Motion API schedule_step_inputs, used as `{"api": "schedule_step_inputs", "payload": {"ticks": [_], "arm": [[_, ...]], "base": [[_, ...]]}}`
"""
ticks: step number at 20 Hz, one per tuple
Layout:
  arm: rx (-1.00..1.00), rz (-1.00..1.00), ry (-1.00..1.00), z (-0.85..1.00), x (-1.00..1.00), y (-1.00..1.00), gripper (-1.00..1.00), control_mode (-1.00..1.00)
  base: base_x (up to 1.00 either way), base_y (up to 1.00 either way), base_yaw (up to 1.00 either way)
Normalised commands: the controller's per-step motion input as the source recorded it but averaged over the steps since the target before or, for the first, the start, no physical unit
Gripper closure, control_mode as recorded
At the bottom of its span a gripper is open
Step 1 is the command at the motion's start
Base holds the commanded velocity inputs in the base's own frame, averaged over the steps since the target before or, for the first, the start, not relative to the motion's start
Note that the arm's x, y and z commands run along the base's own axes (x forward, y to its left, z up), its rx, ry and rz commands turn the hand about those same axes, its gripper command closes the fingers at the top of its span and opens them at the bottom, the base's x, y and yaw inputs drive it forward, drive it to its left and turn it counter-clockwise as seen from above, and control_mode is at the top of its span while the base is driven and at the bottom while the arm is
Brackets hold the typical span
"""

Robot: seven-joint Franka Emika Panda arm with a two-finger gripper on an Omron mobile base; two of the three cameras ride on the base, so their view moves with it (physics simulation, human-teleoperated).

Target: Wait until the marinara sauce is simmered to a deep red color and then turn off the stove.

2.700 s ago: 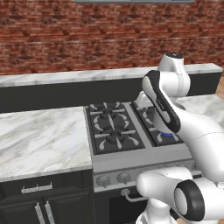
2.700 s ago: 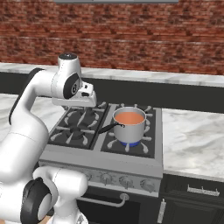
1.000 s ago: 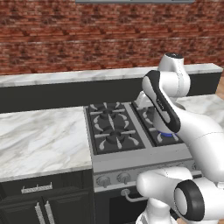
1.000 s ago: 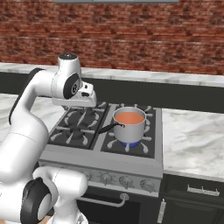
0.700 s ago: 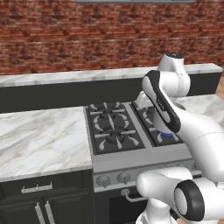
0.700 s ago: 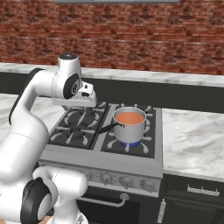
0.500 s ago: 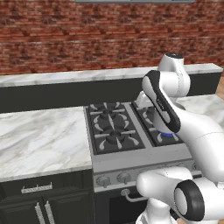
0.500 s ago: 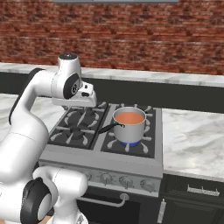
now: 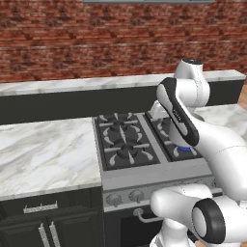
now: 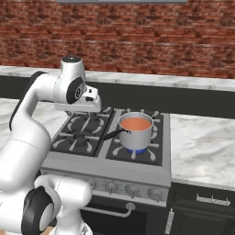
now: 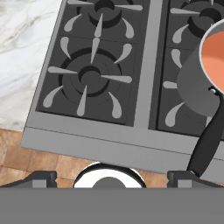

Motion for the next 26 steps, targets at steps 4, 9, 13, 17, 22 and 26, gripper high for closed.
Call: {"api": "schedule_step_inputs", "payload": {"ticks": [4,9,13,17,22,26], "arm": [[0.0,0.0,0.0,0.0,0.0,0.0,-1.0,-1.0],[0.0,0.0,0.0,0.0,0.0,0.0,-1.0,-1.0],[0.0,0.0,0.0,0.0,0.0,0.0,-1.0,-1.0],[0.0,0.0,0.0,0.0,0.0,0.0,-1.0,-1.0],[0.0,0.0,0.0,0.0,0.0,0.0,-1.0,-1.0],[0.0,0.0,0.0,0.0,0.0,0.0,-1.0,-1.0]], "base": [[0.0,0.0,0.0],[0.0,0.0,0.0],[0.0,0.0,0.0],[0.0,0.0,0.0],[0.0,0.0,0.0],[0.0,0.0,0.0]]}}
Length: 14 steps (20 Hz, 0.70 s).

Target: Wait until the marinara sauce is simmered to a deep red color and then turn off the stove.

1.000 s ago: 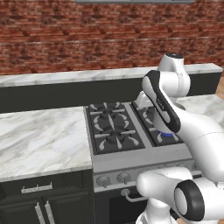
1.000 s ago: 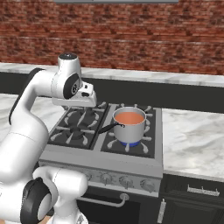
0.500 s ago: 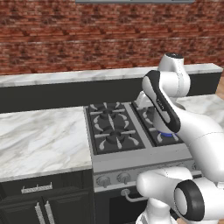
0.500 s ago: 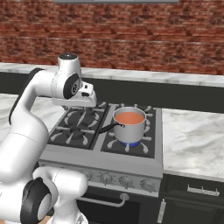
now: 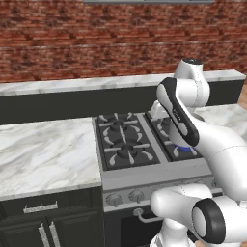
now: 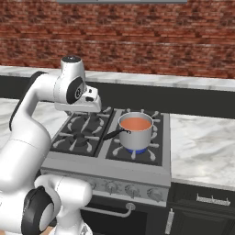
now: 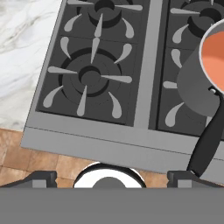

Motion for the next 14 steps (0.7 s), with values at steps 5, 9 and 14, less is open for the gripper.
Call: {"api": "schedule_step_inputs", "payload": {"ticks": [5,9,14], "arm": [[0.0,0.0,0.0,0.0,0.0,0.0,-1.0,-1.0],[0.0,0.0,0.0,0.0,0.0,0.0,-1.0,-1.0],[0.0,0.0,0.0,0.0,0.0,0.0,-1.0,-1.0]], "base": [[0.0,0.0,0.0],[0.0,0.0,0.0],[0.0,0.0,0.0]]}}
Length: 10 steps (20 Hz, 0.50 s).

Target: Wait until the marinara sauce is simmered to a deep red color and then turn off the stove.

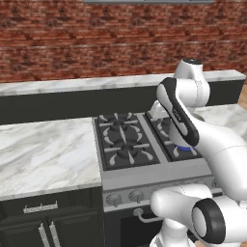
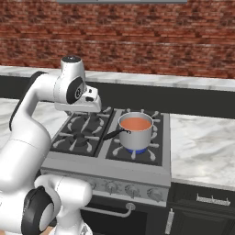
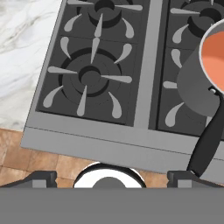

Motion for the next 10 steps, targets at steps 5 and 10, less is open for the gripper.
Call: {"api": "schedule_step_inputs", "payload": {"ticks": [5,10], "arm": [[0.0,0.0,0.0,0.0,0.0,0.0,-1.0,-1.0],[0.0,0.0,0.0,0.0,0.0,0.0,-1.0,-1.0]], "base": [[0.0,0.0,0.0],[0.0,0.0,0.0]]}}
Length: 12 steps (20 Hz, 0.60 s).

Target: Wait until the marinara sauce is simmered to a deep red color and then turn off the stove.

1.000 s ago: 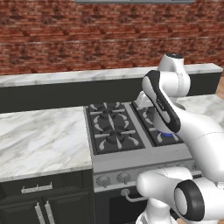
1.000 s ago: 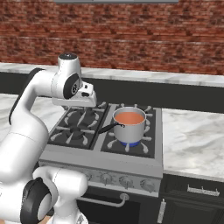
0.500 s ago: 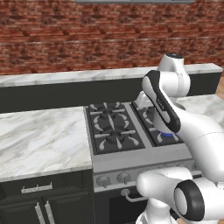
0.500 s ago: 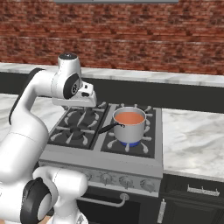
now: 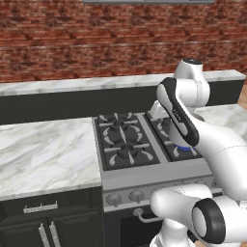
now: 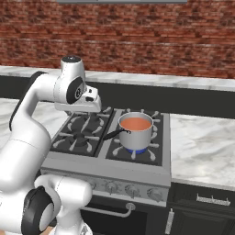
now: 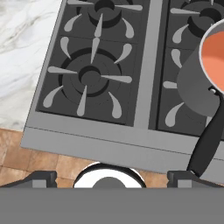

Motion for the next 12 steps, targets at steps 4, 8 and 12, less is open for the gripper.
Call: {"api": "schedule_step_inputs", "payload": {"ticks": [4,8,12], "arm": [[0.0,0.0,0.0,0.0,0.0,0.0,-1.0,-1.0],[0.0,0.0,0.0,0.0,0.0,0.0,-1.0,-1.0],[0.0,0.0,0.0,0.0,0.0,0.0,-1.0,-1.0]], "base": [[0.0,0.0,0.0],[0.0,0.0,0.0],[0.0,0.0,0.0]]}}
